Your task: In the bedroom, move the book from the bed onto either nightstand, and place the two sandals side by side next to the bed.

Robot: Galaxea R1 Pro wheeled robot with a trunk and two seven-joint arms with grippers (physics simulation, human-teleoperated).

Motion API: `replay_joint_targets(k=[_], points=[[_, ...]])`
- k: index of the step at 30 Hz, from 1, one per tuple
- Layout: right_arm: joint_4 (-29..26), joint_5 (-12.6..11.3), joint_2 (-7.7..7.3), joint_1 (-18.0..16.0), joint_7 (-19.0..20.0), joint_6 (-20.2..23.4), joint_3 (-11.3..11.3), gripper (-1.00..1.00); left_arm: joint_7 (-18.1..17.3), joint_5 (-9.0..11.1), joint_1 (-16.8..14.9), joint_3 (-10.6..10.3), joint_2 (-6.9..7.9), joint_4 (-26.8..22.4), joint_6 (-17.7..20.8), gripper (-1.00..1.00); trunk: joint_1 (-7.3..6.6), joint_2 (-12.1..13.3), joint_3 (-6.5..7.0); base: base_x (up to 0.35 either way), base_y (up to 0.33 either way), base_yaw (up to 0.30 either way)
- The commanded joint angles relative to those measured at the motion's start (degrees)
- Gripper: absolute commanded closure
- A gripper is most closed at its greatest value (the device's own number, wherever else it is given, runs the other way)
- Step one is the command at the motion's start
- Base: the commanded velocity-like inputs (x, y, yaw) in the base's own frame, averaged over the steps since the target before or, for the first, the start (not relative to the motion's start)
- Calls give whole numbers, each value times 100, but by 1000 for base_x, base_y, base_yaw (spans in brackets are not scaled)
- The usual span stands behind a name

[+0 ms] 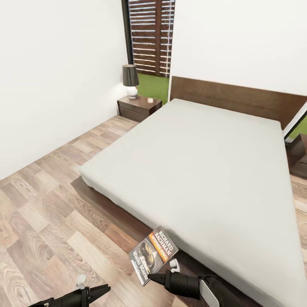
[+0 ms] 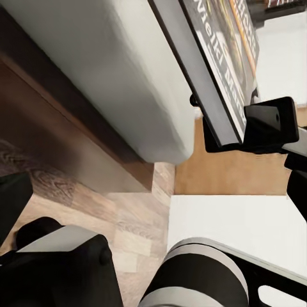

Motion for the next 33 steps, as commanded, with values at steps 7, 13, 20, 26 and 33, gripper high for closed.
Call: replay_joint_targets(k=[7,13,20,26,33], points=[[-3,-66,-4,-3,-5,51,25,100,-14,43,-3,-49,1,-1,6,-100,0,-2,-19,0,0,291],[4,-35,-1,-3,-12,51,25,100,-14,43,-3,-47,1,-1,6,-100,0,-2,-32,0,0,291],[5,323,0,-3,-13,51,25,100,-22,48,-3,-40,36,-1,11,-100,0,-2,-47,0,0,291],[5,374,0,-3,-13,51,25,100,-22,48,-3,-40,36,-1,14,-100,0,-2,-59,0,0,291],[5,377,1,-3,-13,51,25,100,-22,47,-3,-40,36,-1,14,-100,0,-2,-75,0,0,291]])
